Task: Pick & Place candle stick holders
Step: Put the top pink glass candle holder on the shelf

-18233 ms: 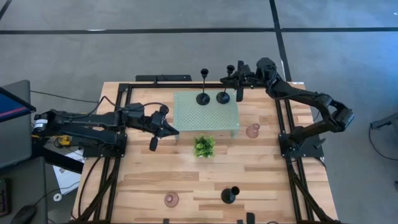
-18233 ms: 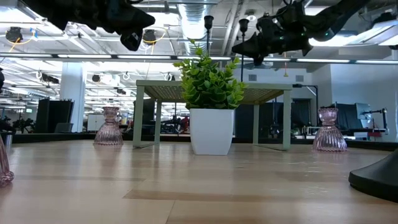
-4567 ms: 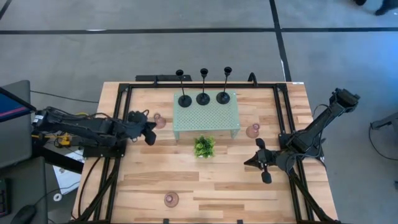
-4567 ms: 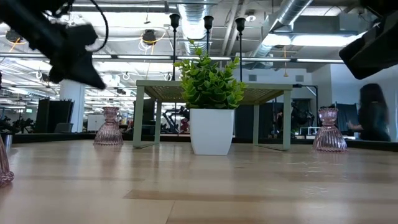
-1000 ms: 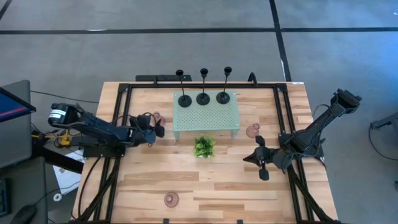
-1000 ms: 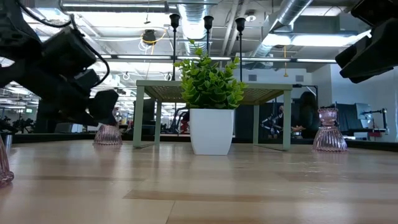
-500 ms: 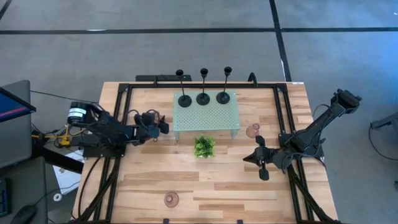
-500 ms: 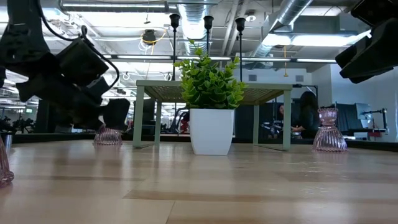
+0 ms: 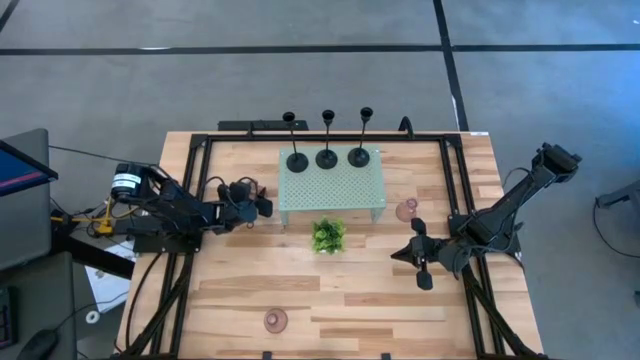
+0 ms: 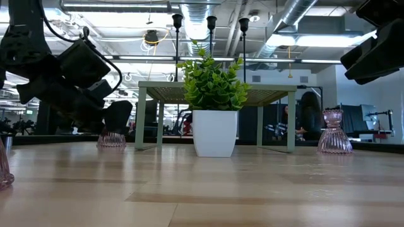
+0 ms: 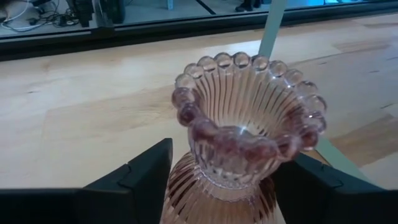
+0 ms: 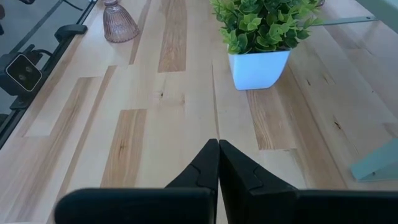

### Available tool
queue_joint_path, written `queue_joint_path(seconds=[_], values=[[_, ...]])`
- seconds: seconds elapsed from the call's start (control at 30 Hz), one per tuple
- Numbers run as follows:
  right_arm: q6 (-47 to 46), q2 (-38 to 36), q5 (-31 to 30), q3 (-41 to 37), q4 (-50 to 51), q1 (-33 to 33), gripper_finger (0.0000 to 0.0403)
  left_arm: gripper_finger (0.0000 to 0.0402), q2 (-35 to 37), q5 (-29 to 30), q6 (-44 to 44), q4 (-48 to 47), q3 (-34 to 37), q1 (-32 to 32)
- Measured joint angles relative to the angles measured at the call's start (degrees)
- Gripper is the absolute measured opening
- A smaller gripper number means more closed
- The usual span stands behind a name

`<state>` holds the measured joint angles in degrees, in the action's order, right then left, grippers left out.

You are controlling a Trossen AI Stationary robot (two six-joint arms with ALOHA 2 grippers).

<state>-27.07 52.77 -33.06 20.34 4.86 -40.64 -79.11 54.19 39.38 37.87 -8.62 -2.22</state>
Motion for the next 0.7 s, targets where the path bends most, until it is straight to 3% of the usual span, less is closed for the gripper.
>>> queue_joint_path(seconds=[0.7], values=[[-1.97, 0.0, 0.02, 0.0, 0.34, -0.15, 0.0, 0.0207, 0.09, 0.36, -0.15, -0.69, -0.07, 4.98]])
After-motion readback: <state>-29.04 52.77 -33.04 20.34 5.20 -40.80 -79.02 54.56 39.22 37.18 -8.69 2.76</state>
